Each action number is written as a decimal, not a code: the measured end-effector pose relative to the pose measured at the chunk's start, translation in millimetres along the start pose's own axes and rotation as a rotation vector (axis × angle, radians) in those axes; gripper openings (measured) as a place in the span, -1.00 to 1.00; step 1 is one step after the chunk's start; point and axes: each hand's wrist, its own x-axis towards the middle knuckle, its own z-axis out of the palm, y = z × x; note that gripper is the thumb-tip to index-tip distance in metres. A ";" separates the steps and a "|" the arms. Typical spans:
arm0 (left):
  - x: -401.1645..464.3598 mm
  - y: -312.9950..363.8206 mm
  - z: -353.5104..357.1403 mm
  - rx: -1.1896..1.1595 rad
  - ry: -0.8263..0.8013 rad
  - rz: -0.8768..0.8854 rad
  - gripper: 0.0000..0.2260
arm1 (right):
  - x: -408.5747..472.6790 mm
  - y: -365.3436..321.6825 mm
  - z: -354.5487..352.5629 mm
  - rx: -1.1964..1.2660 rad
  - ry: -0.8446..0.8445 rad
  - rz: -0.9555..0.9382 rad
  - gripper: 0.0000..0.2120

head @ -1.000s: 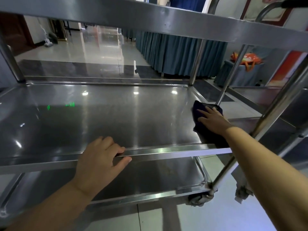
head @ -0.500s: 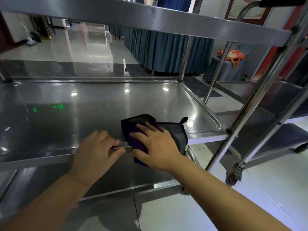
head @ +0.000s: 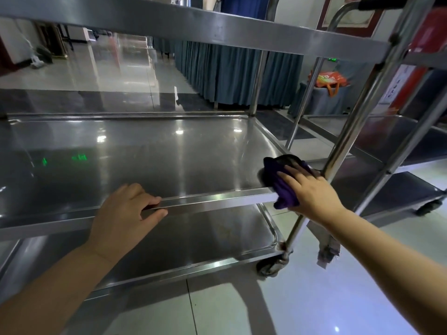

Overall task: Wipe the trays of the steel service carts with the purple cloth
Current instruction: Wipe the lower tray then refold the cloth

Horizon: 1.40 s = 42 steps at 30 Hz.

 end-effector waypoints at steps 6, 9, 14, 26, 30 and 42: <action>-2.3 5.6 0.3 0.000 -0.007 -0.057 -0.74 | 8.2 -43.6 5.1 0.000 0.136 0.085 -0.34; -2.7 9.5 -3.0 -0.022 -0.016 -0.112 -0.80 | 22.4 -100.8 5.1 0.030 0.216 0.047 -0.39; -22.5 -6.1 -28.0 -0.118 -0.086 -0.146 -0.78 | 47.3 -197.2 -1.6 0.078 0.275 0.006 -0.41; -141.5 -132.3 -119.2 0.026 0.244 -0.342 -0.73 | 106.5 -416.7 -45.1 0.050 0.158 -0.131 -0.21; -176.3 -178.0 -150.5 0.044 0.296 -0.420 -0.74 | 127.5 -499.1 -62.4 0.017 0.071 -0.216 -0.05; -228.4 -257.3 -209.0 0.156 0.456 -0.545 -0.72 | 188.8 -682.2 -97.6 -0.020 0.152 -0.434 -0.31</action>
